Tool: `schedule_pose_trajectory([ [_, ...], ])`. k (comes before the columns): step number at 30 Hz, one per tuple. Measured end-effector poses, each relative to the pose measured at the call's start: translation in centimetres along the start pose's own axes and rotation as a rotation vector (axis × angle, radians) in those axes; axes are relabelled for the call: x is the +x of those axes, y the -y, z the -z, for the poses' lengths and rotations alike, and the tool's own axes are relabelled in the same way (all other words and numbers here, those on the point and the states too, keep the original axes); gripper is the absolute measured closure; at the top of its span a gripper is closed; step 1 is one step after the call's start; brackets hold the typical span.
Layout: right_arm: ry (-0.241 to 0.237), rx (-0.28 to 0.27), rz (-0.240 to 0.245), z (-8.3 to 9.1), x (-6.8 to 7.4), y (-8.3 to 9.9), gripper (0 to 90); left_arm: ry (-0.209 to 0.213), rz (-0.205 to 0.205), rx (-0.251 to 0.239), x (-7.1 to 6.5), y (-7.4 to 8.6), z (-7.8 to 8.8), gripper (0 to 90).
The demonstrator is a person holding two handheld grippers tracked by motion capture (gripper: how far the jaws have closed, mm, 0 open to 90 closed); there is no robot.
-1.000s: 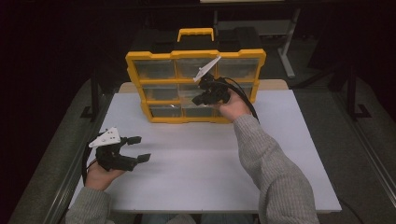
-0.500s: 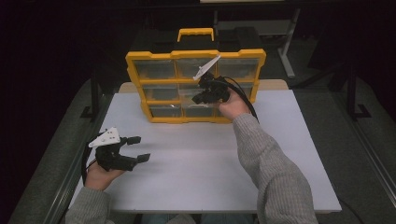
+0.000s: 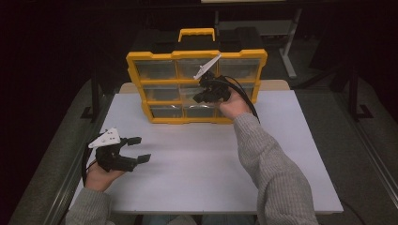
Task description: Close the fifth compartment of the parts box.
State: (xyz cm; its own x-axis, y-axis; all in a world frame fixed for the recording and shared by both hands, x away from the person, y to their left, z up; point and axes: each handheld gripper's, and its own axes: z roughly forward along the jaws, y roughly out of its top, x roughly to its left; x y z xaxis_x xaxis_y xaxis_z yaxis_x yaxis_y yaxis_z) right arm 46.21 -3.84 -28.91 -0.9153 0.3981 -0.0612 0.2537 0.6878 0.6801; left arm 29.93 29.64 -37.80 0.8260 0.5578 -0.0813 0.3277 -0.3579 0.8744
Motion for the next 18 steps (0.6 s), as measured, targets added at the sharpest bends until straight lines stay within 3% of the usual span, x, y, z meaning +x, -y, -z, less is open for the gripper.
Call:
schedule_pose_trajectory([
  [18,0.013,0.007,0.0,-0.18,-0.25,-0.24,88.9,-0.002,0.003,0.003,0.01,0.04,0.02,21.3],
])
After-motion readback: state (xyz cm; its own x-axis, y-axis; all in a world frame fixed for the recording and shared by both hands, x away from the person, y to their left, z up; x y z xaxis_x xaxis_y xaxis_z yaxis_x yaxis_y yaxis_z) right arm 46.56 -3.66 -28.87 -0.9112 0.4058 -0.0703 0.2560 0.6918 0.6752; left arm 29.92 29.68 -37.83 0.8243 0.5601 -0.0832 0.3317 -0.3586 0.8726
